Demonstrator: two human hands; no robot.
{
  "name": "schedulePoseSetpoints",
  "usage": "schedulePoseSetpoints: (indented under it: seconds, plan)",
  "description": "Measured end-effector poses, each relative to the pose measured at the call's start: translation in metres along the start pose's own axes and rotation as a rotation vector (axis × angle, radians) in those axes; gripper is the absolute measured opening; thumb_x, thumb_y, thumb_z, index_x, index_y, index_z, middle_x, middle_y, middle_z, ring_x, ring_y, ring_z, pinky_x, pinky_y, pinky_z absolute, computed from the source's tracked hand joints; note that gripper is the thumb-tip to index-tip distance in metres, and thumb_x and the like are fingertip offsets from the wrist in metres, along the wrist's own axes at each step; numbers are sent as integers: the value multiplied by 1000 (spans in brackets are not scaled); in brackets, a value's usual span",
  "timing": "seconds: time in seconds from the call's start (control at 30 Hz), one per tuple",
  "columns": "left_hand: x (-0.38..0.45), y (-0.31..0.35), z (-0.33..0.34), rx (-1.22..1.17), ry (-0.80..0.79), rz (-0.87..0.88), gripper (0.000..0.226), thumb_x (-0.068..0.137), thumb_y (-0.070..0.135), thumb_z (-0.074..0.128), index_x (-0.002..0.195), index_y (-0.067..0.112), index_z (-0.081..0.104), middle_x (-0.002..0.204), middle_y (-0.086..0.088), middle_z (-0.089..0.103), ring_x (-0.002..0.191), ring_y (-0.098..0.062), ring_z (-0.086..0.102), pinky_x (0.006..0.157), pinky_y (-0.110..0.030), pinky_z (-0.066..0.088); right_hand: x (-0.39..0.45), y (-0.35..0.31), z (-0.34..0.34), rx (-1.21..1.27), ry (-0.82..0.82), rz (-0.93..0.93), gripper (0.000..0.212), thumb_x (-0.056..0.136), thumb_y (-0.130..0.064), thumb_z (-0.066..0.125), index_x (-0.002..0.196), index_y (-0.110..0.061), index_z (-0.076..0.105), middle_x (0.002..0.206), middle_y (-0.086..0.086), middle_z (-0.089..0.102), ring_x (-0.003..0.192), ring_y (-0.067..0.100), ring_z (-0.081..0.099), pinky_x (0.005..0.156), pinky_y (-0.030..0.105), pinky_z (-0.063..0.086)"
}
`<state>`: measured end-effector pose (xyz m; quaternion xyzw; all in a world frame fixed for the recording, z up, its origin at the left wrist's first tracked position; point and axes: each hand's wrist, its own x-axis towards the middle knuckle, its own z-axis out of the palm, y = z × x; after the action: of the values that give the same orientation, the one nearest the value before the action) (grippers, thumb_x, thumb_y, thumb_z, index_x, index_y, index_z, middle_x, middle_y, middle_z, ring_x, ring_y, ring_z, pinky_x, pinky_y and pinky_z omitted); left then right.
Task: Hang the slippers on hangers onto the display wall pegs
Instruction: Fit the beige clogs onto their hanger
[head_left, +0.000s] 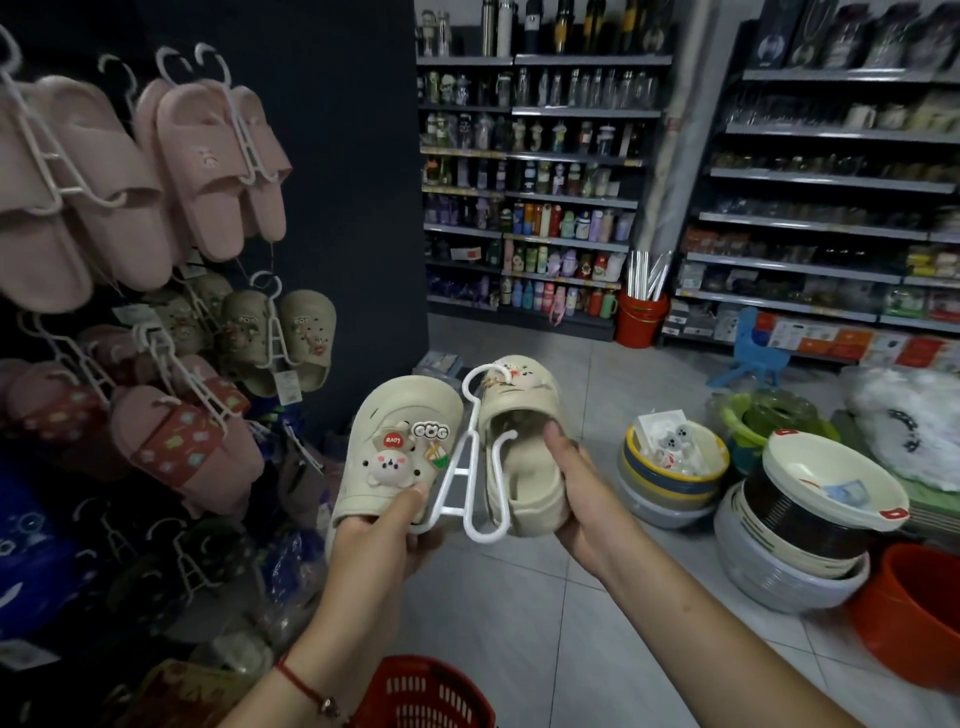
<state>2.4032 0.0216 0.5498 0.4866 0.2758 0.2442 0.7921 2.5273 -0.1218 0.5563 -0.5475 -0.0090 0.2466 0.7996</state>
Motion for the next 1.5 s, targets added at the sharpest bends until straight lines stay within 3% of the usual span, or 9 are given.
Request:
schedulePoseSetpoints:
  seconds: [0.07,0.17,0.3,0.53,0.77,0.87,1.1,1.3,1.5]
  plan:
    - [2,1,3,-24,21,-27,18,95,7,62,113,10,66,94,-12,72,83,-28,67,76,-40,60,-4,-1,-2,-137,12,-116,52,76,-49,74,119,-26,57,98,-10,77,91,7,74,79,30,57]
    - [6,2,3,-70,30,-75,23,95,10,63,117,7,66,102,-19,72,99,-36,68,86,-48,59,-5,-1,-9,-312,10,-244,77,65,-59,76,130,-25,55,110,-8,74,101,8,71,89,33,55]
    - [13,2,1,-135,15,-108,27,95,11,63,122,6,65,104,-17,72,102,-35,67,84,-48,61,-5,1,-16,-427,-18,-319,54,71,-54,77,118,-39,55,110,-15,73,101,2,69,88,28,53]
    - [12,-6,0,-108,20,-157,24,94,10,65,117,5,65,76,-9,58,70,-20,52,66,-39,63,-9,-1,-11,-295,-8,-362,50,72,-48,74,118,-30,63,109,-9,75,103,9,70,85,28,52]
    - [15,-1,1,-137,42,-134,27,93,12,67,119,7,67,97,-13,76,83,-25,70,87,-47,60,-13,12,-12,-244,-98,-278,64,73,-47,79,130,-27,59,124,-2,71,116,17,66,98,37,50]
    - [13,2,-1,-73,53,-98,24,92,10,67,116,11,67,108,-17,74,97,-33,71,70,-40,63,-12,13,-18,-211,-108,-259,66,73,-40,80,132,-22,57,126,2,70,120,22,64,100,39,49]
    - [2,0,-5,-16,32,-162,19,91,6,66,110,4,66,71,-11,60,62,-22,53,55,-37,62,-16,19,-23,-121,-158,-237,58,79,-12,74,134,-16,55,126,8,69,118,26,65,97,39,51]
    - [0,-5,-9,-49,42,-179,16,92,6,65,107,2,66,62,-6,54,60,-19,47,56,-38,63,-18,19,-21,-47,-122,-220,51,76,-11,67,126,-11,59,119,12,72,108,24,70,85,31,56]
    - [-7,-15,-12,-56,30,-171,15,92,6,63,106,3,69,58,-4,57,60,-19,49,61,-40,62,-13,23,-24,14,-81,-192,54,77,-10,66,130,-11,57,121,14,71,112,28,68,95,41,52]
